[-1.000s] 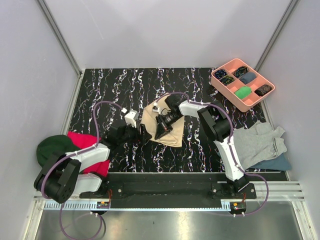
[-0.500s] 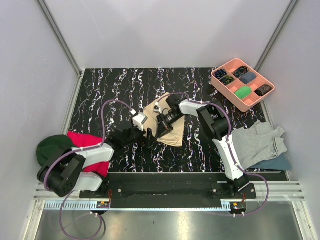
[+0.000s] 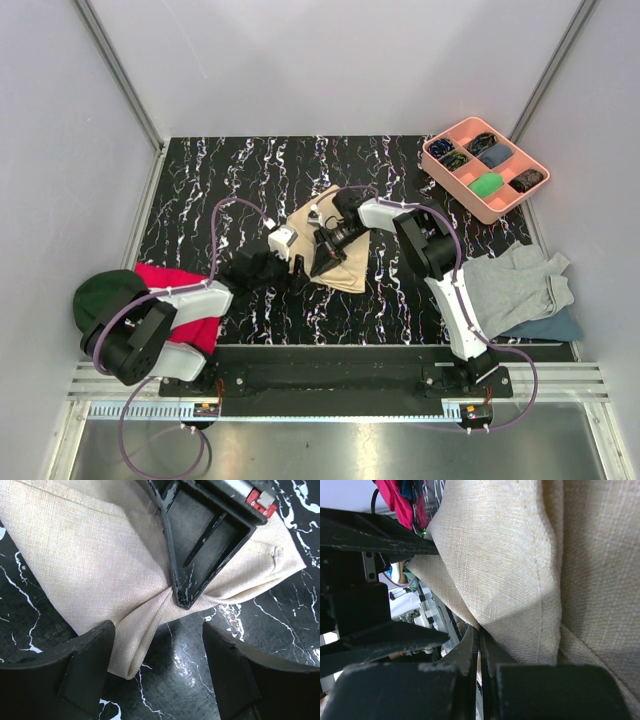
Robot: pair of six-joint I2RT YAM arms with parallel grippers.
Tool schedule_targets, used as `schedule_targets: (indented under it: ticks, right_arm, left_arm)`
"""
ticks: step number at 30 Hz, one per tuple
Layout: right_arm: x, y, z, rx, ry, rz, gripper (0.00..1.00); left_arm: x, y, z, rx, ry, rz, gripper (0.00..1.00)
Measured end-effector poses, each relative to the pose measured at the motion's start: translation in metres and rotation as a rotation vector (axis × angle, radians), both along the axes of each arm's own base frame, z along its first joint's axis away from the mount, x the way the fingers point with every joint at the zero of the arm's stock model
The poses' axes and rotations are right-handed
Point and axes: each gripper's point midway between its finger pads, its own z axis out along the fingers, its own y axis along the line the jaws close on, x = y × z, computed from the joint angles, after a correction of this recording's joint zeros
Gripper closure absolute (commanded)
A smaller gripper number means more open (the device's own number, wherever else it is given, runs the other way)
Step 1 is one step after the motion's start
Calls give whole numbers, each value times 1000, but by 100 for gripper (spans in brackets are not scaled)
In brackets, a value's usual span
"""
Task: Fold the napkin, place the utensils inside, and roll it up
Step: Roll the napkin with the utensil
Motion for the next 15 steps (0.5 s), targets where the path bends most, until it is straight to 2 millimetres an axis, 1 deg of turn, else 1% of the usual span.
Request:
schedule_targets:
  ticks: [8,9,15]
  right_arm:
    - [5,-1,0,2,25,-18,100]
    - [5,-1,0,3,27,-18,100]
    - [6,-2,0,5,30,-22,100]
  left_arm:
    - [5,4,-1,37,19,32,47]
    - [6,5,-3,44,24,38,51]
    - [10,9,-10,75,49,65,61]
